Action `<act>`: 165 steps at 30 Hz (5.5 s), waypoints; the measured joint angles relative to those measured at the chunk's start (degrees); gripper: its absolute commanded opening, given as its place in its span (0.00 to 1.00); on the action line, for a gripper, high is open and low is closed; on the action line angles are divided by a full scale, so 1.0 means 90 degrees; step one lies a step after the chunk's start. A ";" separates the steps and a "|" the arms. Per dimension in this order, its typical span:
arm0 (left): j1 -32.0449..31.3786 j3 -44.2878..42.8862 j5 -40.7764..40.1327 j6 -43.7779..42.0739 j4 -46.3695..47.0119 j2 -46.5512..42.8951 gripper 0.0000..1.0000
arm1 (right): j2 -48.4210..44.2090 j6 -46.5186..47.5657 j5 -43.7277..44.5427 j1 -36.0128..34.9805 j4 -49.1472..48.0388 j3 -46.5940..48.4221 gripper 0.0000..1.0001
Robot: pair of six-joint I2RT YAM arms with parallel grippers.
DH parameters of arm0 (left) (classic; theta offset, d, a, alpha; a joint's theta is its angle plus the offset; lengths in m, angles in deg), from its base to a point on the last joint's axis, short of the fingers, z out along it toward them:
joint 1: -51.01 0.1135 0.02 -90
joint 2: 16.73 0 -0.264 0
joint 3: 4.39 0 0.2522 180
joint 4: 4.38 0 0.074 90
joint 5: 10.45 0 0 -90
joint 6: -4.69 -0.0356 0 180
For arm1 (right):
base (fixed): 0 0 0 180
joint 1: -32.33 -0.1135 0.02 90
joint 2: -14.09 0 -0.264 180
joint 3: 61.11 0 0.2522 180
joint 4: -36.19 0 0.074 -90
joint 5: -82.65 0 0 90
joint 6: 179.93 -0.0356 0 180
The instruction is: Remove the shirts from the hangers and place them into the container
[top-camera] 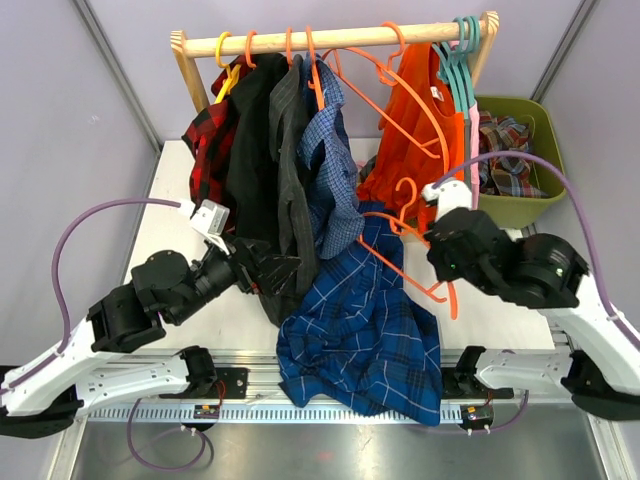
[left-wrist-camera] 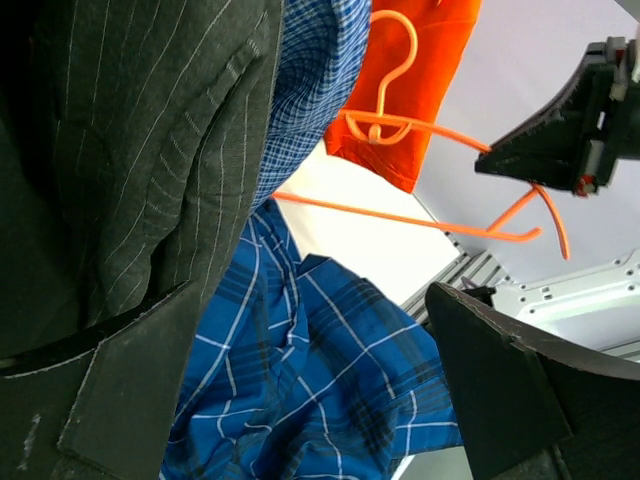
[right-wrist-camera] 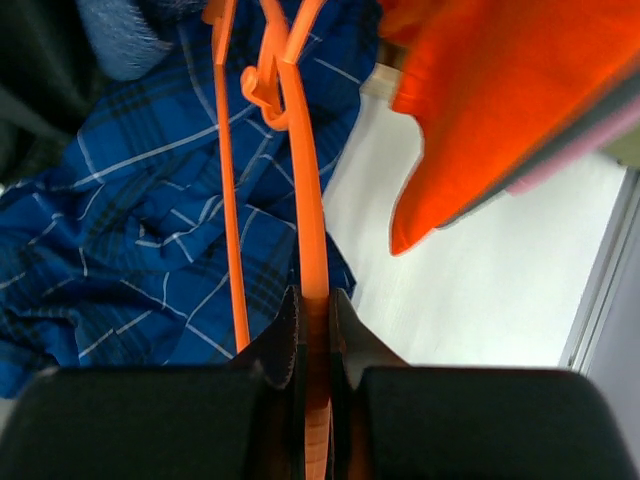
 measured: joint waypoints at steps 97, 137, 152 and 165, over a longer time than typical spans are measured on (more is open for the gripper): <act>-0.0015 0.0950 -0.0104 0.0151 -0.0032 -0.1044 0.99 | 0.0945 -0.2242 0.2011 -0.3223 -0.1285 -0.1559 1.00; -0.0017 0.0950 -0.0131 0.0342 -0.0374 -0.1450 0.99 | 0.3725 -0.4197 0.0396 -0.1996 -0.7116 -0.5008 0.06; -0.0017 0.0945 -0.0121 0.0345 -0.0483 -0.1443 0.99 | 0.1972 -0.7310 0.1644 -0.1348 -0.3725 -0.5289 0.00; -0.0017 0.0610 -0.0019 0.0342 -0.0471 -0.0925 0.99 | -0.0053 -0.9513 0.3203 -0.0359 -0.0563 -0.4580 0.00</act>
